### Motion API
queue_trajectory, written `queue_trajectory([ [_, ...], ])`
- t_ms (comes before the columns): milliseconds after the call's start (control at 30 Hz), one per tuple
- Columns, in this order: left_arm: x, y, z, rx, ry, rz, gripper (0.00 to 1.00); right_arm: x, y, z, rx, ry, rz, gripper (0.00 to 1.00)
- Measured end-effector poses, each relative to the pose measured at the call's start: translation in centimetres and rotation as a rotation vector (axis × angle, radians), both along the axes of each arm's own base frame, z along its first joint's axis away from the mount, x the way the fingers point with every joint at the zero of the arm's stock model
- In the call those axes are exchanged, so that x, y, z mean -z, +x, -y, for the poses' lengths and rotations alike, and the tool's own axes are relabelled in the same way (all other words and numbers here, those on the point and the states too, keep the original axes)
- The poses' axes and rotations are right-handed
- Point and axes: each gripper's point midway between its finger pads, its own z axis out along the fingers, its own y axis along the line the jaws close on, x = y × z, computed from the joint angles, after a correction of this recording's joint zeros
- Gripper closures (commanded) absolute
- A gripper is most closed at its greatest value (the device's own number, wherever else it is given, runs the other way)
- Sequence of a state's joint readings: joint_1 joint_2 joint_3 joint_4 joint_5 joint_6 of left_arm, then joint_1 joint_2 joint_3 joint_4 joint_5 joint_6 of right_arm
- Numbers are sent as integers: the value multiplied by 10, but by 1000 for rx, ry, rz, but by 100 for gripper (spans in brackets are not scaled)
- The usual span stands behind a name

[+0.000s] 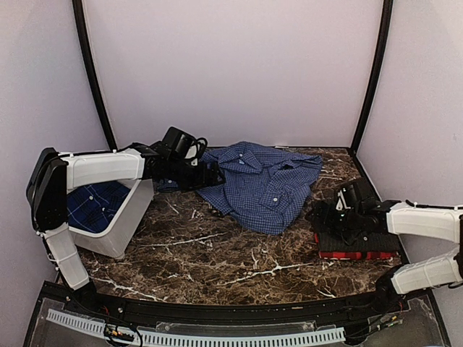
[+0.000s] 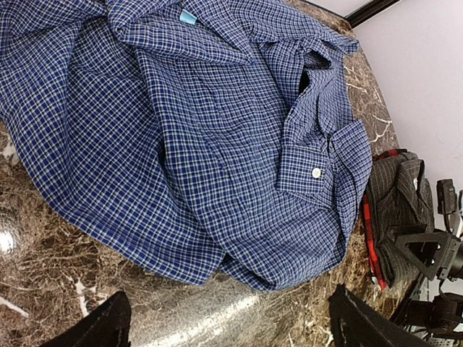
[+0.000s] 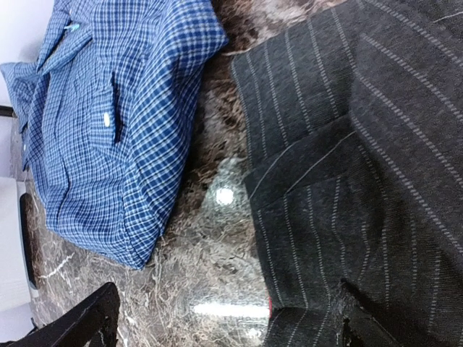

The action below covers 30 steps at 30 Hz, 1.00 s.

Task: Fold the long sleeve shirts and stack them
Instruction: Pick up the crumpled shirt from the center of the board.

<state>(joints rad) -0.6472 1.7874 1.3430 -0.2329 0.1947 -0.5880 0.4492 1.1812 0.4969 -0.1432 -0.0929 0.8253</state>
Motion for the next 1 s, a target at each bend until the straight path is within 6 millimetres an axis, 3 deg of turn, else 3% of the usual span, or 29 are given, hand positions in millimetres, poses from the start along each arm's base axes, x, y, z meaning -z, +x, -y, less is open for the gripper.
queue_trajectory([
  [100, 2, -1, 0, 4, 0, -6, 7, -4, 3, 14, 38, -7, 7, 1],
  [267, 15, -10, -3, 7, 15, -35, 8, -18, 6, 10, -13, -52, 33, 1],
  [400, 40, -35, -16, 0, 51, -101, 11, -46, 13, -17, -115, -95, 117, 1],
  [500, 54, -58, -25, -7, 68, -148, 21, -58, 14, -46, -205, -118, 160, 1],
  [600, 65, -75, -30, -13, 69, -189, 29, -46, 13, -62, -263, -157, 139, 3],
  [700, 67, -76, -25, -16, 52, -193, 35, -24, 12, -61, -268, -200, 83, 4],
  [867, 68, -58, -7, -25, 8, -171, 38, -6, 12, -63, -257, -193, 49, 3],
  [1000, 86, -44, 5, -44, 6, -177, 46, 5, 14, -67, -236, -168, 41, 5],
])
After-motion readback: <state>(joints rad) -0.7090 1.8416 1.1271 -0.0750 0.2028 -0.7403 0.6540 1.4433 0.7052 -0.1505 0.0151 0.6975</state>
